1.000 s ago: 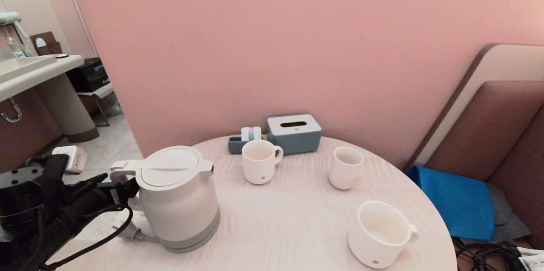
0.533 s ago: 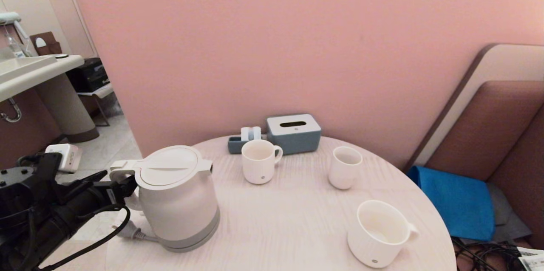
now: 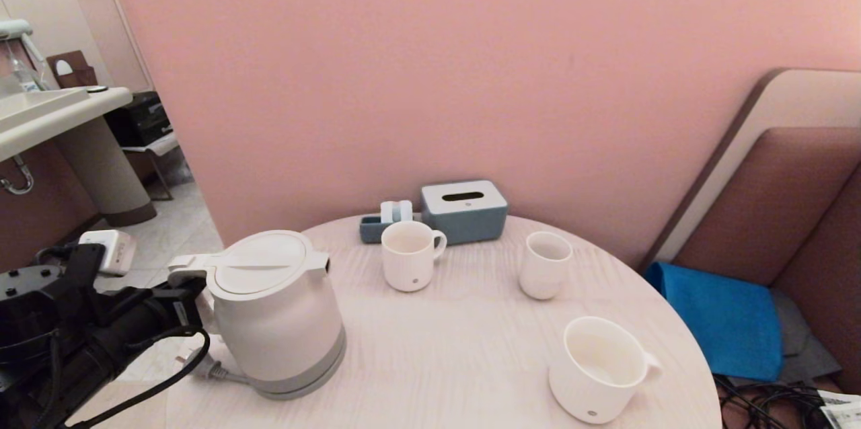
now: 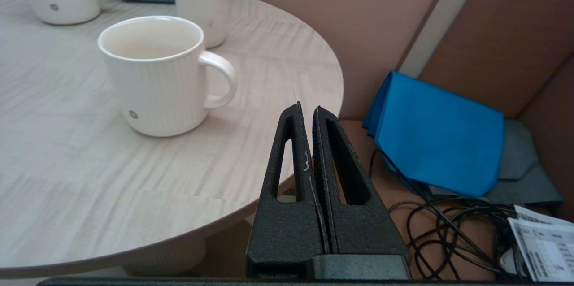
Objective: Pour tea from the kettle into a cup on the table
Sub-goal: Pick up the kettle
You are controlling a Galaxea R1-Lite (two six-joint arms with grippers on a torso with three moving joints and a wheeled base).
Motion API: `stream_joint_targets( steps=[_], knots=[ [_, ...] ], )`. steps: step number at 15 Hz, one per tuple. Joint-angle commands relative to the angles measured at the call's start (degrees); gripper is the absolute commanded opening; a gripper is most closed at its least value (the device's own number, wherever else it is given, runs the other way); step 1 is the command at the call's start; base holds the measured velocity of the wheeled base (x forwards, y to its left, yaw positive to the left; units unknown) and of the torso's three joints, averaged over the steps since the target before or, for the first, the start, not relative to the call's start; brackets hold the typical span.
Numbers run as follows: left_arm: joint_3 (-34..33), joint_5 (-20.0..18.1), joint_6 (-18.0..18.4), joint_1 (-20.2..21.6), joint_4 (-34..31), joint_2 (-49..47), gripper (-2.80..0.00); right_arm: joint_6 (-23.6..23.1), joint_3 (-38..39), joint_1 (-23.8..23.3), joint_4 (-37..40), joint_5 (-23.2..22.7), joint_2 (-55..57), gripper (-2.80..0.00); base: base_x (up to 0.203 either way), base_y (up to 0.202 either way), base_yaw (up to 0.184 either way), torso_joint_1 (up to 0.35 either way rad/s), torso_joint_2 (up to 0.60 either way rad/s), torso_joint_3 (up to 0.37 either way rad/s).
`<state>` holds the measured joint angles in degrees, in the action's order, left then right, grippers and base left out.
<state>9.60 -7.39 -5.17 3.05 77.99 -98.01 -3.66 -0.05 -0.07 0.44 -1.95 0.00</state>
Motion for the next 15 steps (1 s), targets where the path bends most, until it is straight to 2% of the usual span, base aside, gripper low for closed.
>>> stream_joint_targets(
  steps=[1,15],
  knots=[
    [-0.1,0.0,-0.1,0.03,0.41,-0.34,-2.8,-0.03,-0.04,-0.01,0.0,-0.07,0.0,-2.8,0.0,0.0,0.0,0.0,0.0,0.0],
    [-0.1,0.0,-0.1,0.03,0.41,-0.43,-2.8,-0.03,0.04,0.01,0.0,-0.07,0.0,-2.8,0.0,0.0,0.0,0.0,0.0,0.0]
  ],
)
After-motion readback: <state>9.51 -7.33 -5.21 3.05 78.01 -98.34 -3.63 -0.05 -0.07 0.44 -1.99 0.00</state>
